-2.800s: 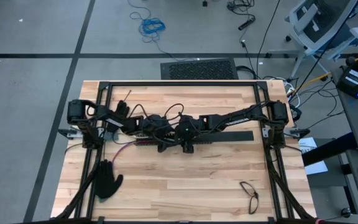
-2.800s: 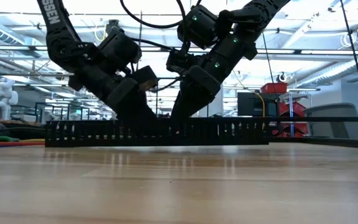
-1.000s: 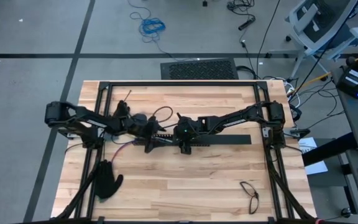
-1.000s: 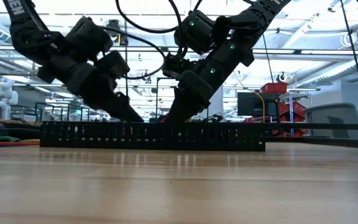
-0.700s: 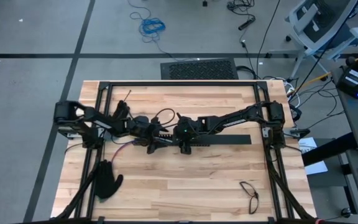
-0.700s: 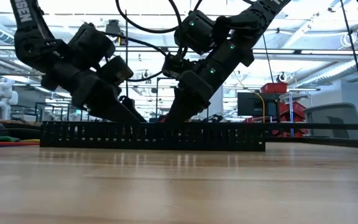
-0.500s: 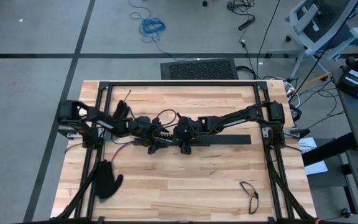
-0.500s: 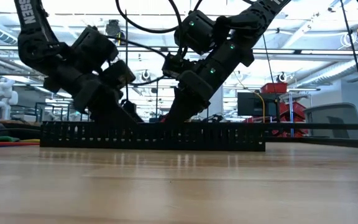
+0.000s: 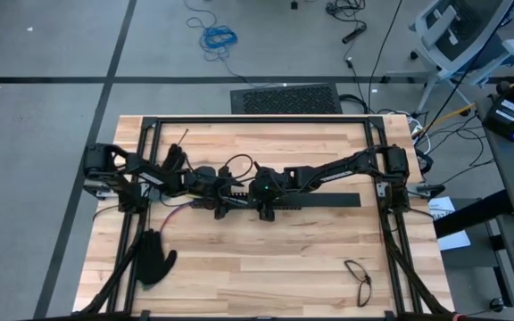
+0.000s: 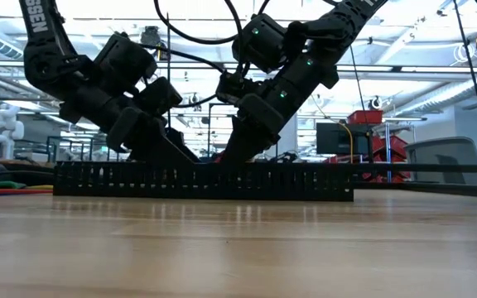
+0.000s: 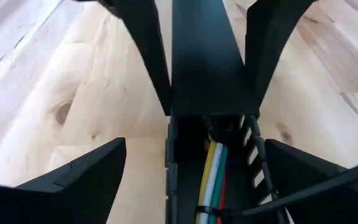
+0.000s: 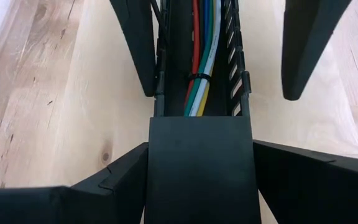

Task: Ziptie cables

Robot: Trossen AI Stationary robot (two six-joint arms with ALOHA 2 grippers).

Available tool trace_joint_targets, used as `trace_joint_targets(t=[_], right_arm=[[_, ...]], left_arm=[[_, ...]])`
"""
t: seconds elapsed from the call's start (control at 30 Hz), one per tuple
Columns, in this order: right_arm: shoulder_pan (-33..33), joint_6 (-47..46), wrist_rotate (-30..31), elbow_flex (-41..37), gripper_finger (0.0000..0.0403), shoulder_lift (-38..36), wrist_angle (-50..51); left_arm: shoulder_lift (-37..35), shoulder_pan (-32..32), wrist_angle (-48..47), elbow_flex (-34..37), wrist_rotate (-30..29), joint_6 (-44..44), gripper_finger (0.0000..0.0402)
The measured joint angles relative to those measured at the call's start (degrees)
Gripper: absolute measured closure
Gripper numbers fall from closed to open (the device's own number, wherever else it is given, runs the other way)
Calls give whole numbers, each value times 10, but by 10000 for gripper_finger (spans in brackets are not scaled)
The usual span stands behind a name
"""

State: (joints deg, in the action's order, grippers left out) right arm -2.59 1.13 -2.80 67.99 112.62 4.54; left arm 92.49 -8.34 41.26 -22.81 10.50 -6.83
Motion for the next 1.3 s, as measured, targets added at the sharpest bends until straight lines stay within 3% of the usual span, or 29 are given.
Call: trace_joint_targets(t=[0.27, 0.6, 1.3], right_arm=[[0, 0, 0, 0, 156, 0, 0], [0, 0, 0, 0, 156, 0, 0], [-1, 0, 0, 0, 156, 0, 0]], left_arm=[[0, 2, 4, 0, 0, 4, 62], [46, 5, 47, -8, 6, 5, 63], [46, 5, 44, -9, 9, 50, 74]])
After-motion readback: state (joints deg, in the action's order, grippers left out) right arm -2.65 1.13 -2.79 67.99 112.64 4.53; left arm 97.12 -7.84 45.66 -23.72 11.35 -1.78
